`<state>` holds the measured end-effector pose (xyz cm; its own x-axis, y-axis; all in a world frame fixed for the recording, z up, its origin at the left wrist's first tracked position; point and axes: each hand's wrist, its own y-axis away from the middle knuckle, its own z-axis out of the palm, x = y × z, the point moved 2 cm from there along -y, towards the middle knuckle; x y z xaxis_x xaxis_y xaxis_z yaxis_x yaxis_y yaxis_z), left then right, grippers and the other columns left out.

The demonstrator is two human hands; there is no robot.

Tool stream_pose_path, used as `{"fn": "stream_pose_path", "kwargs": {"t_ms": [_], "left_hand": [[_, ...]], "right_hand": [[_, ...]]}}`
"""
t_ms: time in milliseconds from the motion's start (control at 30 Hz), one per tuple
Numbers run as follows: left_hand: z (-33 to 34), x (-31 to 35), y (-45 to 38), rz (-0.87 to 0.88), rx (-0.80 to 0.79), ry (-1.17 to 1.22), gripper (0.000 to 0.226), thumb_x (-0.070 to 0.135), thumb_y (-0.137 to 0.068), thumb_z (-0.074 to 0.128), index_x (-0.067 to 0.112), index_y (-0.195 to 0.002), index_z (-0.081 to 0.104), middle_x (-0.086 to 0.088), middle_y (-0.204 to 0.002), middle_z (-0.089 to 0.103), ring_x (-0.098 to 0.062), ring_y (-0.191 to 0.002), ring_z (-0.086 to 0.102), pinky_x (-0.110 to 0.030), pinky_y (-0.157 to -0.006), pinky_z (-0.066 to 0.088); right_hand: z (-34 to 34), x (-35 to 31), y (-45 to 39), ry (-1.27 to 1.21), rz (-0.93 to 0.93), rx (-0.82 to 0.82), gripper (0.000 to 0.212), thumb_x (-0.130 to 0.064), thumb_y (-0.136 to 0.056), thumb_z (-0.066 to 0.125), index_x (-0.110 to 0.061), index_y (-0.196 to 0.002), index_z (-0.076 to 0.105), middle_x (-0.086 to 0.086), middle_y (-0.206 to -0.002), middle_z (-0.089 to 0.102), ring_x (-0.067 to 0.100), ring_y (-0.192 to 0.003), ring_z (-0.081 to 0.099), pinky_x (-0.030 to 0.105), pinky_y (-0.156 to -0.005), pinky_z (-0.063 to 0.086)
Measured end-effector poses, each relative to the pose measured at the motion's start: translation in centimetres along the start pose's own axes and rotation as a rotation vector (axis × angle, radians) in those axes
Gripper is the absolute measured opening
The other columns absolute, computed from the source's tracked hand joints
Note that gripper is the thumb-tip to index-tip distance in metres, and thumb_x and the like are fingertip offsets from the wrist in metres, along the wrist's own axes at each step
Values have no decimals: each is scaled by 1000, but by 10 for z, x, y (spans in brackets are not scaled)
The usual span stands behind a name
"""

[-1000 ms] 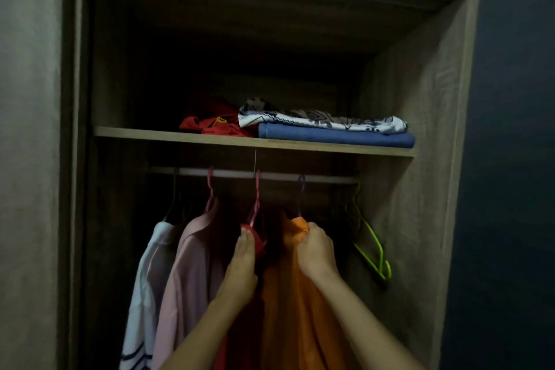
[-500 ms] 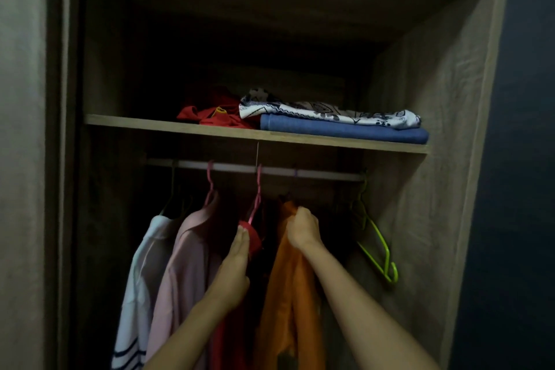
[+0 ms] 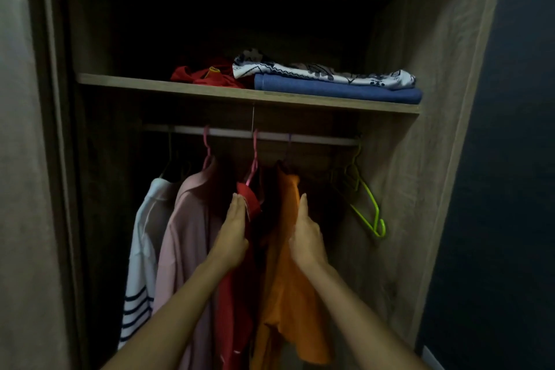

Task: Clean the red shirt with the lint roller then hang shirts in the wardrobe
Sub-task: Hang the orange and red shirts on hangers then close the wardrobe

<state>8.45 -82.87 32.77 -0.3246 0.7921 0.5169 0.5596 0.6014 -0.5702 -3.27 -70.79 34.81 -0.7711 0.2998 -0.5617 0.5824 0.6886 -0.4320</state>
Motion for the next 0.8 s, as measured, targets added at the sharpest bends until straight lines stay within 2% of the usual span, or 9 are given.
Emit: {"fn": "stream_pose_path", "kwargs": {"t_ms": [133,200,267,367,467,567,667,800], "left_hand": [[-4,4,2,-1,-26,-14,91,-25,-71,41,-4,-148,-2,-18,-158,-10,-25,-148,-5,-17,-115,-4],[-6,7,5,2,-42,-14,91,-24,-71,42,-3,-148,-3,-17,-158,-11,-24,-148,-6,-14,-113,-4],[-9,12,12,23,-25,-3,88,-21,-75,42,-1,-149,-2,-12,-158,-11,-23,-148,-5,-18,-116,-3],[-35,30,14,164,145,-1,73,-6,-89,45,11,-150,8,5,-155,-4,-12,-147,-4,-28,-121,6],[-101,70,-3,331,369,11,66,4,-89,48,26,-147,26,12,-156,11,-1,-147,1,-17,-118,7],[-170,113,-23,456,511,-41,59,5,-90,50,24,-145,36,10,-155,17,-3,-147,2,-11,-116,5],[-223,130,-53,380,520,-158,54,12,-95,52,21,-146,36,6,-157,18,-7,-147,2,-20,-115,4],[-261,126,-94,134,435,-243,57,21,-93,57,17,-145,35,-6,-157,25,-20,-148,12,-34,-118,14]], "right_hand": [[-1,5,15,33,17,-27,82,-4,-94,45,-21,-152,-10,9,-125,56,21,-105,61,21,-74,43],[-2,6,19,37,21,-35,81,-6,-94,46,-21,-152,-10,9,-133,53,24,-112,59,28,-86,49],[-9,4,23,9,29,-23,77,-18,-97,47,-19,-153,-6,8,-149,40,23,-127,50,31,-97,44],[-36,-20,22,-33,-64,83,77,-37,-96,48,-21,-153,-1,0,-160,19,16,-143,29,25,-109,31],[-86,-74,9,-65,-278,288,67,-36,-96,48,-24,-152,13,-3,-157,24,10,-144,22,19,-111,19],[-133,-136,-6,-61,-533,452,58,-31,-96,50,-22,-149,28,-7,-154,30,5,-142,24,17,-108,17],[-158,-185,-36,-15,-668,469,54,-27,-95,53,-21,-146,35,-5,-154,31,9,-142,25,20,-109,18],[-162,-222,-87,109,-641,343,54,-26,-93,56,-21,-144,38,-1,-150,38,14,-142,27,32,-114,24]]}}
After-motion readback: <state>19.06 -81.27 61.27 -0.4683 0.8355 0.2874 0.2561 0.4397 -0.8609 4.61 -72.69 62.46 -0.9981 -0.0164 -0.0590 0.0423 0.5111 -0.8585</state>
